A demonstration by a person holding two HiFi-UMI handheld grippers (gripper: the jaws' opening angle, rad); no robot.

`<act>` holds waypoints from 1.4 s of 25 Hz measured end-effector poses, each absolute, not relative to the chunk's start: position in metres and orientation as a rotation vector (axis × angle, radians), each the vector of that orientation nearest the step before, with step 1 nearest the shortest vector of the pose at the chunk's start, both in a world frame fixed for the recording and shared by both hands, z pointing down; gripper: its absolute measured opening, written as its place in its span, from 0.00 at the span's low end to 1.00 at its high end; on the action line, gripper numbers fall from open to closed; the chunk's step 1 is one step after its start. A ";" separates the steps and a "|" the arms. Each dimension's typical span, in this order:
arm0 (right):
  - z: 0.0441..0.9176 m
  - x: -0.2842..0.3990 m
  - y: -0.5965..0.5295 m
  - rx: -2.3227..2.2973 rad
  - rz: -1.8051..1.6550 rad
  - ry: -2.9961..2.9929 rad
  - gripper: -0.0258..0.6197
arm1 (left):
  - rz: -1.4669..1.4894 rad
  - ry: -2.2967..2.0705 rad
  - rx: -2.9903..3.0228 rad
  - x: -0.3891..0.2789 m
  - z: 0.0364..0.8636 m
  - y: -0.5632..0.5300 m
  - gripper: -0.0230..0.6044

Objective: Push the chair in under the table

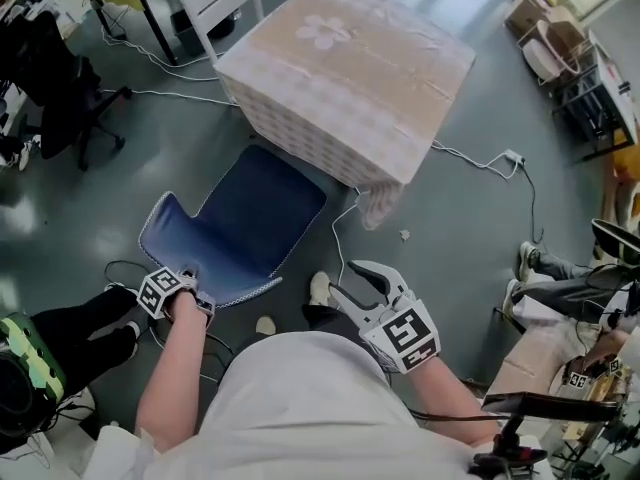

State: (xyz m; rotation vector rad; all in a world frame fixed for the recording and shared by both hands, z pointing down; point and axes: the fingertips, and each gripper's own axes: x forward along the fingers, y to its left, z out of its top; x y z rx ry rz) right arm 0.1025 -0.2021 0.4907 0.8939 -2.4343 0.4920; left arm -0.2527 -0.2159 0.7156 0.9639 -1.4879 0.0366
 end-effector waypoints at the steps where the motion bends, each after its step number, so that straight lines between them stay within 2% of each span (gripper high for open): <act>1: 0.491 0.109 -0.206 0.901 0.497 -2.432 0.35 | 0.038 -1.486 0.966 -0.246 0.715 -0.224 0.15; 15: 0.499 0.185 -0.244 0.975 0.568 -2.406 0.35 | -0.011 -1.466 0.960 -0.157 0.711 -0.326 0.15; 35: 0.512 0.207 -0.242 0.979 0.614 -2.379 0.35 | -0.039 -1.438 0.975 -0.092 0.710 -0.392 0.16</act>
